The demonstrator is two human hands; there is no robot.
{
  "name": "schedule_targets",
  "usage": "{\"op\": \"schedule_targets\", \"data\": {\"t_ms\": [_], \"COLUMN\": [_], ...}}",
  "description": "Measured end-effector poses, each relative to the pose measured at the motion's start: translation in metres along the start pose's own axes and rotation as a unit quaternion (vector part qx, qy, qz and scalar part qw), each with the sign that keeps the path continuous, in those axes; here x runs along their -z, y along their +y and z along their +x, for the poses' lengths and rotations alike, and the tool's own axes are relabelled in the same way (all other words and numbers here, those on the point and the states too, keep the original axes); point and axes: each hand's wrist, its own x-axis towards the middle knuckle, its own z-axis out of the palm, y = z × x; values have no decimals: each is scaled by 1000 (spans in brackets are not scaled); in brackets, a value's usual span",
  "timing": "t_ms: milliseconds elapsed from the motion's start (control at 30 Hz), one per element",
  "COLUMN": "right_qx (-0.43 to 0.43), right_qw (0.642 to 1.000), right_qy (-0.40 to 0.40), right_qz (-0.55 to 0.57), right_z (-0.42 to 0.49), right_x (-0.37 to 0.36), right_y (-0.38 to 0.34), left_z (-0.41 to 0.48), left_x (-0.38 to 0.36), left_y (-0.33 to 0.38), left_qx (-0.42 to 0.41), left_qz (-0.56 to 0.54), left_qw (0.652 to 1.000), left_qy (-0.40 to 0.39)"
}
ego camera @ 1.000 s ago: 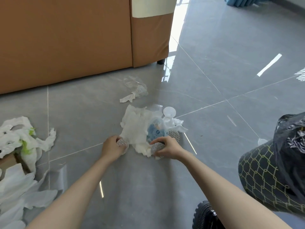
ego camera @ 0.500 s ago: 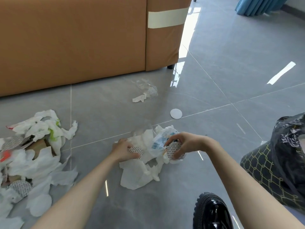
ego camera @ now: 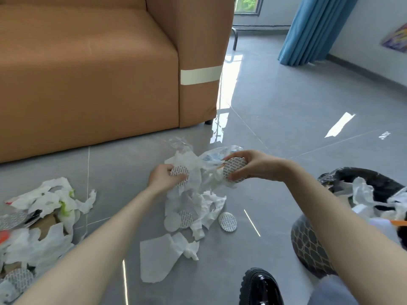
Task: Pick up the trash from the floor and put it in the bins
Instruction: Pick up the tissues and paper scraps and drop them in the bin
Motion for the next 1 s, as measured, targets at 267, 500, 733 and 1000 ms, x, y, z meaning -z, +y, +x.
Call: {"op": "schedule_targets", "data": {"t_ms": [267, 500, 733, 1000], "right_qx": [2, -25, -60, -105], "right_qw": [997, 987, 971, 940], "right_qy": [72, 156, 233, 307], "right_qz": [-12, -8, 11, 104], "right_z": [-98, -201, -269, -276], "right_x": [98, 153, 157, 130], "right_y": [-70, -69, 4, 106], "left_z": [-28, -72, -99, -117], "left_x": [16, -29, -113, -207], "left_y": [148, 251, 280, 268], "left_qx": [-121, -202, -213, -188], "left_qz": [-78, -101, -59, -46], "left_qw": [989, 971, 963, 952], "left_qy": [-26, -82, -155, -238]}}
